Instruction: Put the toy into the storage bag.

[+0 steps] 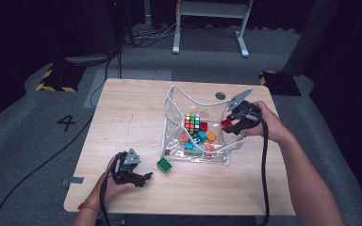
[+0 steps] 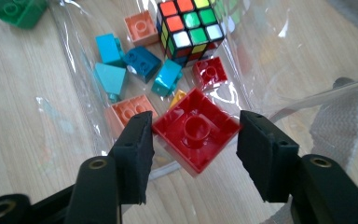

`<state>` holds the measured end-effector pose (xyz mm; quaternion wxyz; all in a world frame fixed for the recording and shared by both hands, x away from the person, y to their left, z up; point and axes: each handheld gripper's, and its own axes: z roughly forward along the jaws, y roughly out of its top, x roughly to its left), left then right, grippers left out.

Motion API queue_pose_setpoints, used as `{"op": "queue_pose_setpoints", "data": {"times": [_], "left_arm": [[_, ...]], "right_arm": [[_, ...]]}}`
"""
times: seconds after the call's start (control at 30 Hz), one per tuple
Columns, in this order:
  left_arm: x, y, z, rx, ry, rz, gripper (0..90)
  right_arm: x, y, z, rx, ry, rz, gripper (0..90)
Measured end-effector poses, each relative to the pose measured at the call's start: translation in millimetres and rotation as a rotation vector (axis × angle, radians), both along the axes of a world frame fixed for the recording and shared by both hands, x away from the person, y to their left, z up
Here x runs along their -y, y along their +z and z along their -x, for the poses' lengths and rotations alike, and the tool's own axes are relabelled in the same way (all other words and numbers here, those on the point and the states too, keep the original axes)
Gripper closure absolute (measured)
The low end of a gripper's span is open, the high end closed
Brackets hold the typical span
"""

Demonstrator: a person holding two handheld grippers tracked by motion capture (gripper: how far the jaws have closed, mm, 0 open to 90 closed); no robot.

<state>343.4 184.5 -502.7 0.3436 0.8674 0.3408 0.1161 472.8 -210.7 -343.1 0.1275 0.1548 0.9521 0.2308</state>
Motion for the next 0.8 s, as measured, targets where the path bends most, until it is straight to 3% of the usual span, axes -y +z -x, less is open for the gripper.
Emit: {"op": "queue_pose_setpoints", "data": {"times": [0.2, 0.33, 0.53, 0.8], "left_arm": [[0.0, 0.0, 0.0, -0.002, -0.001, 0.001, 13.3], [0.0, 0.0, 0.0, 0.0, 0.0, 0.0, 13.3], [0.0, 0.0, 0.0, -0.001, 0.0, 0.001, 13.3], [0.0, 0.0, 0.0, -0.002, -0.001, 0.001, 13.3]], "right_arm": [[8.9, 5.4, 3.9, 0.053, -0.024, -0.075, 36.5], [18.0, 10.2, 12.5, 0.077, -0.058, -0.162, 30.2], [36.7, 18.6, 25.4, 0.154, -0.104, -0.275, 28.6], [56.7, 25.0, 47.6, 0.197, -0.121, -0.361, 28.6]]}}
